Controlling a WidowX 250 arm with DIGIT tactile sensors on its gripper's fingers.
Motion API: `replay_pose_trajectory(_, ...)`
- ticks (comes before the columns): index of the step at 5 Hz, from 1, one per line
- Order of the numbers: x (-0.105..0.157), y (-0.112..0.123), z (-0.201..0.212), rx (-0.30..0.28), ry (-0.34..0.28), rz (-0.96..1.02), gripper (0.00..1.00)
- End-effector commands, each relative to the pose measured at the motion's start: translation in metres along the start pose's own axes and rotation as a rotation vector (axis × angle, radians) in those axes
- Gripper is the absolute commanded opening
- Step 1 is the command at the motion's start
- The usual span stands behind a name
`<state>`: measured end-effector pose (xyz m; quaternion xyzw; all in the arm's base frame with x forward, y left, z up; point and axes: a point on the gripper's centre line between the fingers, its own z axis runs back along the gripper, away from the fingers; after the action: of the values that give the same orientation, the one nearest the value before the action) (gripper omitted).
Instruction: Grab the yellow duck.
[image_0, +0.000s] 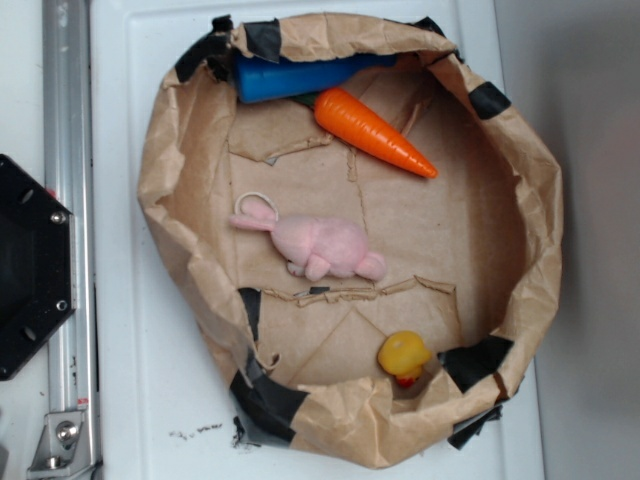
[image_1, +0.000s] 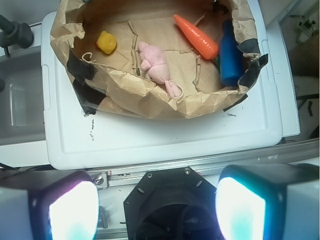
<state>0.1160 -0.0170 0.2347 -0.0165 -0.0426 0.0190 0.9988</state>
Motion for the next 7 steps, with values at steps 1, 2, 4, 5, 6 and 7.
replay_pose_trajectory(1,0.000,0.000,0.000,0.000,0.000,0.000,1.00)
replay_pose_trajectory(2,0.044,0.012,-0.006,0.034,-0.115,-0.253,1.00)
replay_pose_trajectory(4,0.104,0.008,-0.041,-0.004,-0.103,-0.344,1.00)
replay_pose_trajectory(5,0.147,0.008,-0.075,-0.049,-0.165,-0.564,1.00)
replay_pose_trajectory(6,0.171,0.002,-0.102,-0.004,-0.157,-0.670,1.00)
replay_pose_trajectory(7,0.179,-0.020,-0.126,0.028,-0.146,-0.788,1.00)
